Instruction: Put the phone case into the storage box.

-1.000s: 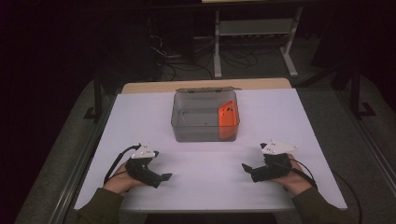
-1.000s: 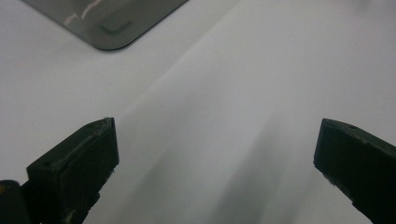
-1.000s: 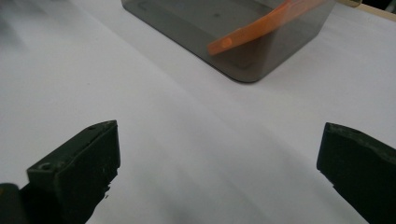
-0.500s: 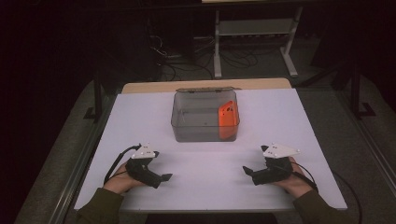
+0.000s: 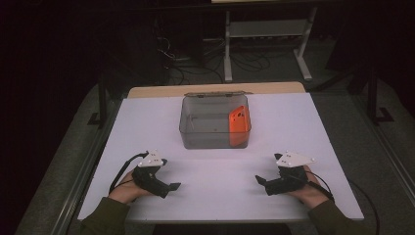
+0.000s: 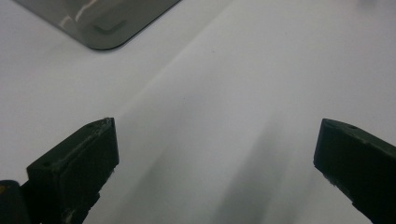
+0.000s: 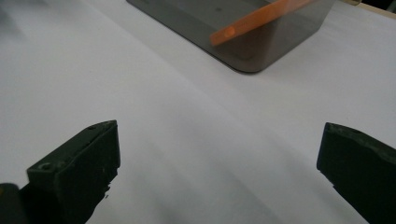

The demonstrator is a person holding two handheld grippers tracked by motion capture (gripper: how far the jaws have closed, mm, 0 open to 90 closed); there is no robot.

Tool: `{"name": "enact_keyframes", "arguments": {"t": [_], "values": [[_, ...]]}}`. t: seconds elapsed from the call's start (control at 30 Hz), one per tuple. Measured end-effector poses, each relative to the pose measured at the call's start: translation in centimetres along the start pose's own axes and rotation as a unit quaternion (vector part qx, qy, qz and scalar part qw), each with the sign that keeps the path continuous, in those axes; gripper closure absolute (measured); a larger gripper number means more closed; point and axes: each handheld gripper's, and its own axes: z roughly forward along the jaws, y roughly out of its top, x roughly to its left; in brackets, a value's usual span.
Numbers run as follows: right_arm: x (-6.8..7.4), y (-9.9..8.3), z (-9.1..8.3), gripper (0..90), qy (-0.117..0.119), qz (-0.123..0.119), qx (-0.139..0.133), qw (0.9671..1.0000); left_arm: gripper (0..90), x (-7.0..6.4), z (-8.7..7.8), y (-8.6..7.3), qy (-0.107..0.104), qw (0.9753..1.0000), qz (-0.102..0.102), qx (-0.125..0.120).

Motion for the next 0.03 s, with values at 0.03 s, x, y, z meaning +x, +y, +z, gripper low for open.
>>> {"name": "enact_keyframes", "arguments": {"t": [0.03], "values": [[0.0, 0.0, -0.03, 0.0, 0.0, 0.0, 0.0, 1.0, 0.0, 0.01, 0.01, 0.01, 0.0, 1.0, 0.0, 0.0]]}}
